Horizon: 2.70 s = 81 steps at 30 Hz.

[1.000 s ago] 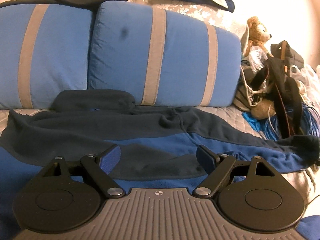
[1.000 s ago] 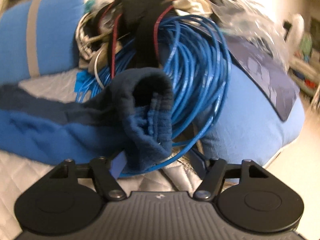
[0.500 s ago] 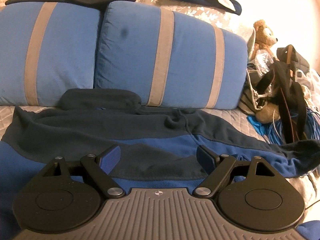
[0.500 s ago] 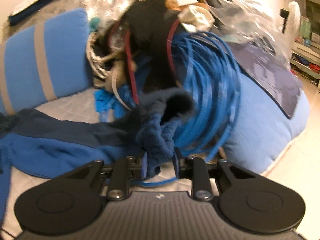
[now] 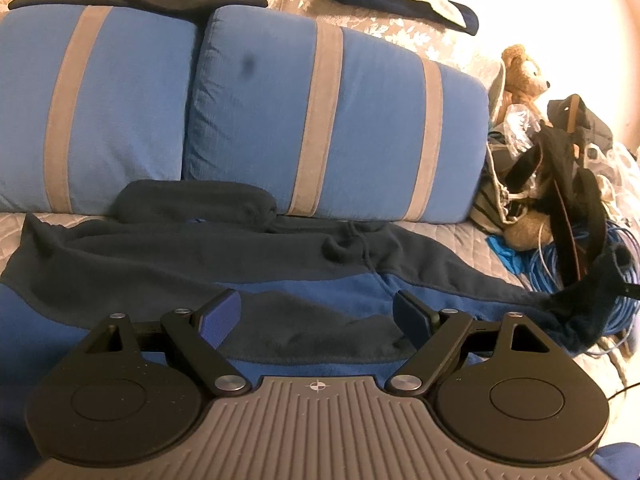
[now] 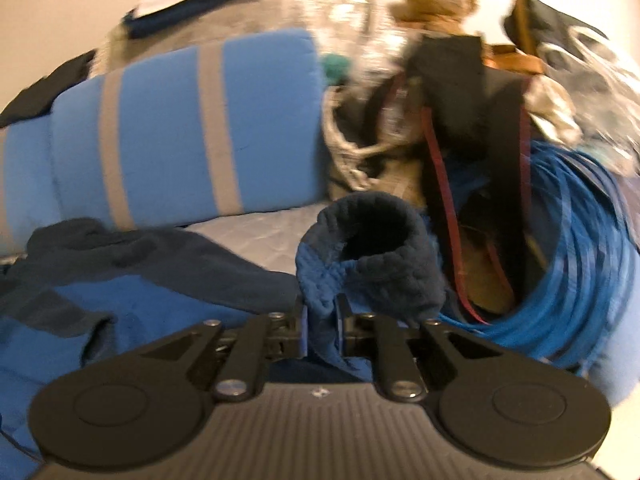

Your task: Fold clothes

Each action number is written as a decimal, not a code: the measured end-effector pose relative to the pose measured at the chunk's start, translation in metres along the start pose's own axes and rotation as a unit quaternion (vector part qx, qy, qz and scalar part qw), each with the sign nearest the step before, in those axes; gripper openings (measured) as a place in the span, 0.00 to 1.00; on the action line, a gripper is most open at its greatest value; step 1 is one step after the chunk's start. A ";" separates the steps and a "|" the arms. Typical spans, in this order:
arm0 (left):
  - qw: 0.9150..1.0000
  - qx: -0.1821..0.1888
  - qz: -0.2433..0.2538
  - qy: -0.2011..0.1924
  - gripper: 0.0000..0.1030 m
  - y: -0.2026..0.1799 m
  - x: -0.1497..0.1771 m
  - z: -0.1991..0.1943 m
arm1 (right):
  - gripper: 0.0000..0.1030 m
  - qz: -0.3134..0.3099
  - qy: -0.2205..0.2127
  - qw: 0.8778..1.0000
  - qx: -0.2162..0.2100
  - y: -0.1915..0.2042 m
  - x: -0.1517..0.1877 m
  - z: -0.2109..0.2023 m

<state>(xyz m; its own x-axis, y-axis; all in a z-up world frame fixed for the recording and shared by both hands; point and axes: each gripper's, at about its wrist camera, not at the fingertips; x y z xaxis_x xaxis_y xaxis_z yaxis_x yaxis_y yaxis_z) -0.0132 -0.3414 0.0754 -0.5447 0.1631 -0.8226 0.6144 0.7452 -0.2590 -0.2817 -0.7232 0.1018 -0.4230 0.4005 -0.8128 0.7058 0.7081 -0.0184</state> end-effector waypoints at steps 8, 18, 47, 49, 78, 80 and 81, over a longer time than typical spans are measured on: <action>1.000 0.004 -0.005 0.005 0.82 0.001 0.000 0.001 | 0.13 -0.034 0.007 0.998 -0.045 0.063 -0.012 0.020; 1.000 0.008 -0.008 0.003 0.82 0.002 0.000 0.001 | 0.13 -0.077 0.017 0.992 -0.097 0.137 -0.015 0.030; 0.999 0.029 -0.004 -0.016 0.82 -0.002 0.000 -0.001 | 0.74 -0.348 0.009 0.926 -0.146 0.200 0.033 0.046; 0.999 0.029 -0.004 -0.017 0.82 -0.001 0.001 0.000 | 0.73 -0.358 0.010 0.922 -0.149 0.200 0.033 0.049; 0.999 0.035 0.006 0.000 0.82 -0.004 0.002 0.011 | 0.67 -0.327 0.065 0.898 -0.287 0.163 0.012 0.073; 0.999 0.036 0.006 0.000 0.82 -0.004 0.003 0.012 | 0.66 -0.335 0.070 0.893 -0.293 0.167 0.014 0.075; 0.999 0.037 0.005 0.001 0.82 -0.004 0.003 0.012 | 0.63 -0.343 0.072 0.890 -0.293 0.171 0.016 0.076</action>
<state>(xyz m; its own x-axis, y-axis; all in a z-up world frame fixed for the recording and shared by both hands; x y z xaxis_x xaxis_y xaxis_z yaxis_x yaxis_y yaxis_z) -0.0107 -0.3518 0.0679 -0.5386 0.1713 -0.8250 0.6601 0.6943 -0.2867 -0.1250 -0.6400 0.0413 -0.7383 -0.2016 -0.6436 -0.1461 0.9794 -0.1392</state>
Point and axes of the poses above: each gripper's, at about its wrist camera, not at the fingertips, and z roughly the way its jaws point, y to its left, x to its underside, and after that the axes turned 8 degrees about x, right-handed
